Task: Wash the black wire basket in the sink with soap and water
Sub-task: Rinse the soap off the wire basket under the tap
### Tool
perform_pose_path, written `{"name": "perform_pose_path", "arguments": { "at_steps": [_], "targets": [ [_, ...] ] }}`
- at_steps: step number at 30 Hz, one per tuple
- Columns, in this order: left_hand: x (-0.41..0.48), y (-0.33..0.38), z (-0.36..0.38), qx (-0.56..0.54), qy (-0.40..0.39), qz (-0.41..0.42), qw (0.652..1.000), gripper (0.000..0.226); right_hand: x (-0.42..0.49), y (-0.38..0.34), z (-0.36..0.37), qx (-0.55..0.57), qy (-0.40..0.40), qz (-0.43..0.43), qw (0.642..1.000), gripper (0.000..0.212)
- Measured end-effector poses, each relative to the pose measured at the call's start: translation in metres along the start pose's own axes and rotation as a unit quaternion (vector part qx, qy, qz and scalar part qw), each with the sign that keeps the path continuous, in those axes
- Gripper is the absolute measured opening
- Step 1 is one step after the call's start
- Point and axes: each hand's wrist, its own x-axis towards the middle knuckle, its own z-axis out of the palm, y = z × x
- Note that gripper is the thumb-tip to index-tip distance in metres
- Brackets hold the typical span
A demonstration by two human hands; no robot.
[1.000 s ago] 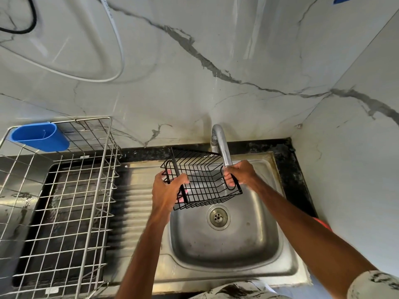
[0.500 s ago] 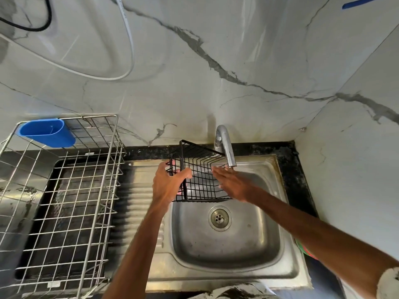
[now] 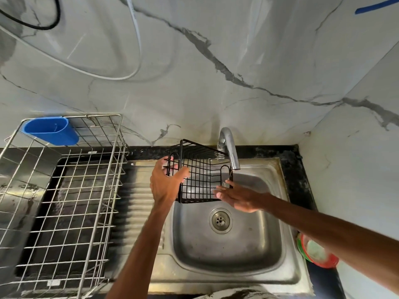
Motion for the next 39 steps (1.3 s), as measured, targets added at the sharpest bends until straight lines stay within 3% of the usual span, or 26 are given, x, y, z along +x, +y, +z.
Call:
{"name": "perform_pose_path", "arguments": {
  "at_steps": [2,4,7,9,13,15,18,20,23,26,29,33,35,37,39],
  "targets": [
    [0.012,-0.014,0.002,0.002,-0.005,-0.008,1.000,0.098,-0.007,-0.002,-0.006,0.003,-0.025,-0.001,1.000,0.060],
    [0.019,-0.019,0.004,0.011,-0.016,0.003,1.000,0.099,-0.004,0.005,-0.016,-0.075,-0.013,-0.021,0.997,0.068],
    [-0.001,0.017,-0.004,0.031,-0.026,0.015,0.999,0.104,0.011,0.033,-0.026,-0.212,0.055,0.003,0.976,0.069],
    [-0.011,0.030,-0.006,0.045,-0.021,0.021,0.999,0.101,0.018,0.037,-0.033,-0.236,0.092,0.030,0.967,0.068],
    [-0.021,0.030,-0.002,0.035,0.021,0.027,0.999,0.108,0.015,0.017,-0.017,-0.154,0.065,0.008,0.986,0.063],
    [-0.019,0.022,0.000,0.018,0.036,0.019,0.999,0.107,0.004,0.004,0.001,0.028,0.032,0.018,0.999,0.063],
    [-0.014,0.014,-0.001,0.004,0.029,0.012,0.999,0.098,-0.004,-0.003,0.019,0.209,0.033,0.067,0.975,0.072],
    [-0.017,0.016,0.000,0.009,0.017,0.016,1.000,0.102,-0.006,-0.004,0.010,0.244,0.018,0.103,0.964,0.074],
    [-0.022,0.022,0.001,-0.008,0.039,0.028,0.999,0.102,-0.010,-0.003,-0.005,0.165,0.013,0.128,0.978,0.064],
    [-0.021,0.022,0.003,-0.038,0.086,0.022,0.995,0.091,-0.008,-0.006,-0.001,0.179,0.100,0.085,0.975,0.064],
    [-0.023,0.025,0.003,-0.048,0.109,-0.003,0.993,0.083,-0.004,-0.017,0.015,0.303,0.216,0.070,0.925,0.049],
    [-0.035,0.011,0.009,-0.055,0.118,-0.005,0.991,0.068,0.003,-0.035,0.035,0.382,0.356,0.231,0.821,0.038],
    [-0.048,0.003,0.013,-0.076,0.098,0.002,0.992,0.064,0.015,-0.039,0.039,0.504,0.322,0.284,0.749,0.042],
    [-0.058,-0.008,0.015,-0.086,0.075,0.021,0.993,0.071,0.031,-0.041,0.041,0.674,0.261,0.272,0.635,0.038],
    [-0.067,-0.017,0.018,-0.080,0.052,0.043,0.995,0.083,0.038,-0.043,0.034,0.719,0.261,0.277,0.582,0.022]
  ]
}}
